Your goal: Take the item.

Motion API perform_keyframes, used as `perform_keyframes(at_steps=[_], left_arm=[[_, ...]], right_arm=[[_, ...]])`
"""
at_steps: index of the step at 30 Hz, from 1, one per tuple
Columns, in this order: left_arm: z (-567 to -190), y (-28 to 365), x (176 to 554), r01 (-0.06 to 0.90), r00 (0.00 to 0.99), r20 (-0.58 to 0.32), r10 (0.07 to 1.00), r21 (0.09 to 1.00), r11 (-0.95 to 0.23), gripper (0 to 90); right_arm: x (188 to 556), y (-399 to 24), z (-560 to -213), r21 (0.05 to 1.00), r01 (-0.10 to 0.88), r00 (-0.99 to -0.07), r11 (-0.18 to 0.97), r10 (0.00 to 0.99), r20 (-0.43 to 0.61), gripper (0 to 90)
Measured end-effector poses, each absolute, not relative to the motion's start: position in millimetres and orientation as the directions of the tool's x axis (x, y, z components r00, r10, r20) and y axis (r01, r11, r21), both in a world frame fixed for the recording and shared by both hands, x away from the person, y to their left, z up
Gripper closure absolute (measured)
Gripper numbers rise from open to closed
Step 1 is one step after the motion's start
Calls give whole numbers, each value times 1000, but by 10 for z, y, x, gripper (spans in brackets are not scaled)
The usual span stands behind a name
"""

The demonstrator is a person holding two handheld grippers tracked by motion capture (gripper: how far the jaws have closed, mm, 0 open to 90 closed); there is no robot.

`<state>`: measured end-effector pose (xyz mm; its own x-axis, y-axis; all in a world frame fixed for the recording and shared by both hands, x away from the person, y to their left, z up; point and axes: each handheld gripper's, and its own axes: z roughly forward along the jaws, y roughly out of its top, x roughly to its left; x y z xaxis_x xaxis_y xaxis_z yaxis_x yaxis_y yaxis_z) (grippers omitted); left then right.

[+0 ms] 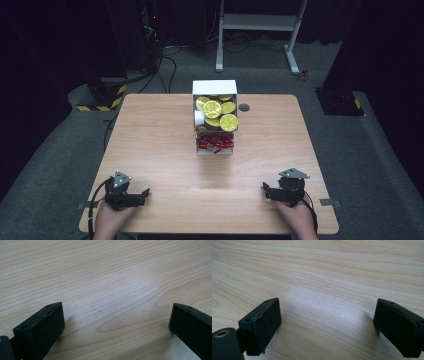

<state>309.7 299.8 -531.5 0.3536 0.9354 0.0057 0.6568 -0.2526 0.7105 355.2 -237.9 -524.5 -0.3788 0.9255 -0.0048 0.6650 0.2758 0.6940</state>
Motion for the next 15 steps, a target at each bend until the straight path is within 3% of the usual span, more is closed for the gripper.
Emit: perform_keyframes(at_steps=[15], left_arm=[[-5247,3030,3084,645,326,-24,945,737,-203,5]], right_arm=[[3553,-2375,-5246,695,660,-388,284,922,-8,77]])
